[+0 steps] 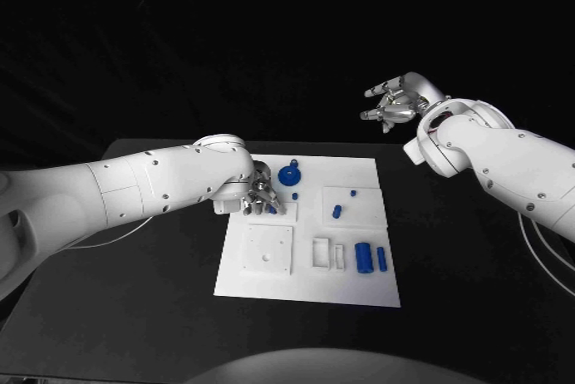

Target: Assemble the parts on the task board

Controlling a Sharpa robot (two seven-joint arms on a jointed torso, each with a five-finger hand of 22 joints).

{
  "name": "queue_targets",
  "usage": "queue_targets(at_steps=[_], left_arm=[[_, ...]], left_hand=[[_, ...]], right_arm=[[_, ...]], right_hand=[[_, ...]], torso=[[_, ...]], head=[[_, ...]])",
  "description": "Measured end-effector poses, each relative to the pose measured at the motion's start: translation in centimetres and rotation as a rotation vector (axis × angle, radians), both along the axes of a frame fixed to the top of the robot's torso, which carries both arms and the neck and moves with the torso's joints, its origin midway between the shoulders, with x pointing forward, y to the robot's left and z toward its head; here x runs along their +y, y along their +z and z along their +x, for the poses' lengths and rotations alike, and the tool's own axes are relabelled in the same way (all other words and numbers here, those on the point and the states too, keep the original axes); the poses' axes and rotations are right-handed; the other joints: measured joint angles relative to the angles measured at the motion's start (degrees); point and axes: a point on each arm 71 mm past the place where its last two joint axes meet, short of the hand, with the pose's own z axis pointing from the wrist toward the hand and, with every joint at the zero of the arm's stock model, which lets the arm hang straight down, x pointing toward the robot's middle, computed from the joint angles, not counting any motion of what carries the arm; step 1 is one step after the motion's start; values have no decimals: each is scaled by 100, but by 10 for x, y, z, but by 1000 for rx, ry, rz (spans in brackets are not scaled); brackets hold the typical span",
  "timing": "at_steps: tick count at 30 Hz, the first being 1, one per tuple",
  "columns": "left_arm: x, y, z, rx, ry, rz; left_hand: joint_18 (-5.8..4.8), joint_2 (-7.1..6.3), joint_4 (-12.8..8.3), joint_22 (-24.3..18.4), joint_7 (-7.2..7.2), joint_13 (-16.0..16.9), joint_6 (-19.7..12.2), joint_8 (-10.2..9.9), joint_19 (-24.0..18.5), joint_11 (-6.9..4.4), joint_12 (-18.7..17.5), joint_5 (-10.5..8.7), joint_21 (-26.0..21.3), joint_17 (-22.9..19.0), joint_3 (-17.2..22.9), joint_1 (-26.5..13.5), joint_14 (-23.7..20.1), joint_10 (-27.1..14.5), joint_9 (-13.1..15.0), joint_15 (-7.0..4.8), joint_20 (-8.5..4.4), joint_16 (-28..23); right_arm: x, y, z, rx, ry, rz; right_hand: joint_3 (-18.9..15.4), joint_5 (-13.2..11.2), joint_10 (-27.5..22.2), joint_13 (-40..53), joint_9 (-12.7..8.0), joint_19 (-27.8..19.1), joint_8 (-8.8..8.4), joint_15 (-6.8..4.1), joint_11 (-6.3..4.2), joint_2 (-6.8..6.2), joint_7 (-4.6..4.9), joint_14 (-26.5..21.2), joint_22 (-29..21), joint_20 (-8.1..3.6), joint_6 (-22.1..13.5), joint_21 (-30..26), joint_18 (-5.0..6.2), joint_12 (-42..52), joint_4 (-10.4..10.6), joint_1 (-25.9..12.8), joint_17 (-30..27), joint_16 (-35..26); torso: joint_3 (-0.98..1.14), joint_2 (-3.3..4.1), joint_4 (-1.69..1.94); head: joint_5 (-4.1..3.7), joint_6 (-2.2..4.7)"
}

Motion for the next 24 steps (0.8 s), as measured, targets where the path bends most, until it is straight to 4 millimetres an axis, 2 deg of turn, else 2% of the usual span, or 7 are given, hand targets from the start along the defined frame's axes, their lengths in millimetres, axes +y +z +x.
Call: queue_targets(at_steps=[1,2,24], left_arm=[[0,0,0,0,1,-1],[0,0,0,1,2,-1],[-3,1,5,28,-1,33]], left_hand=[[58,0,0,0,0,0,0,0,12,0,0,0,19,0,0,0,0,0,2,0,12,0],[63,0,0,0,0,0,0,0,19,0,0,0,19,0,0,0,0,0,3,0,19,0],[62,8,-2,-2,0,-18,0,53,-3,0,0,15,42,19,27,-8,0,0,31,1,40,0]], right_arm=[[0,0,0,0,0,0],[0,0,0,0,0,0],[-1,-1,0,5,-1,-3]], right_hand=[[6,0,0,0,0,0,0,0,0,0,0,0,0,0,0,0,0,0,-6,0,0,0],[6,0,0,0,0,0,0,0,0,0,0,0,0,0,0,0,0,0,-6,0,0,0],[31,0,2,-5,0,0,0,0,2,0,0,0,7,0,0,0,-1,0,-30,0,0,0]], torso=[[0,-1,0],[-1,-1,-1],[-4,-2,-14]], head=[[2,0],[3,0],[10,25]])
